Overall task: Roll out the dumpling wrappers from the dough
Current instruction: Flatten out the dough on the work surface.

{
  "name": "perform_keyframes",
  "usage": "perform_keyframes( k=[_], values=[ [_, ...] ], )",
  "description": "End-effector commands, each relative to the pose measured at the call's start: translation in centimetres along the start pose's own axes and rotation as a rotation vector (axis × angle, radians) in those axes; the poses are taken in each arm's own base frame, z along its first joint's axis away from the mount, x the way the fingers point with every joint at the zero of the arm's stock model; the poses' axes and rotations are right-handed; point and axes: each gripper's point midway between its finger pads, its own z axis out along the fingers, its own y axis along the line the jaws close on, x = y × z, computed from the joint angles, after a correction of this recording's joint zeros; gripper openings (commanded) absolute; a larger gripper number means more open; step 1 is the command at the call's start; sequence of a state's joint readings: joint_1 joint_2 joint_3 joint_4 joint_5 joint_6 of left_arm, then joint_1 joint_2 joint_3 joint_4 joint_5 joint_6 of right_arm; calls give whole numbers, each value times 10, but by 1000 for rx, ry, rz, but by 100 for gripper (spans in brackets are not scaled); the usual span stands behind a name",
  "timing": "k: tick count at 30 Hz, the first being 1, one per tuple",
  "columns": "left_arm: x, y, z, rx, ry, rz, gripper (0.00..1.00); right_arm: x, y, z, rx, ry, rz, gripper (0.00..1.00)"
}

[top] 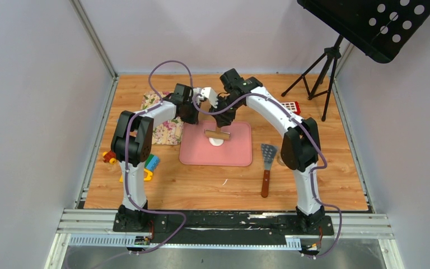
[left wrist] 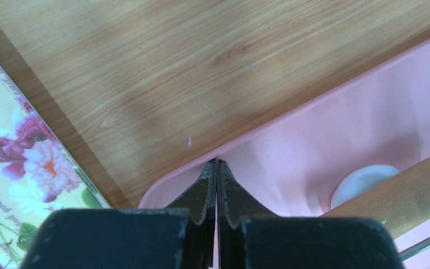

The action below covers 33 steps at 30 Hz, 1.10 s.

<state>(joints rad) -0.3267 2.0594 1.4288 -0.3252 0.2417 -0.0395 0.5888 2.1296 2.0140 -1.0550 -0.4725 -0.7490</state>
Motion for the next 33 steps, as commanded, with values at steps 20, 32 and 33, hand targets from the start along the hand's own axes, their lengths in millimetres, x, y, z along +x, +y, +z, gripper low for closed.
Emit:
perform_keyframes(
  k=[20, 32, 33],
  values=[
    [8, 9, 6, -39, 33, 0, 0, 19, -8, 16, 244, 132, -86, 0],
    [8, 9, 5, -39, 30, 1, 0, -36, -1, -42, 307, -33, -146, 0],
    [8, 9, 5, -40, 31, 0, 0, -41, 3, -49, 305, -52, -150, 0]
  ],
)
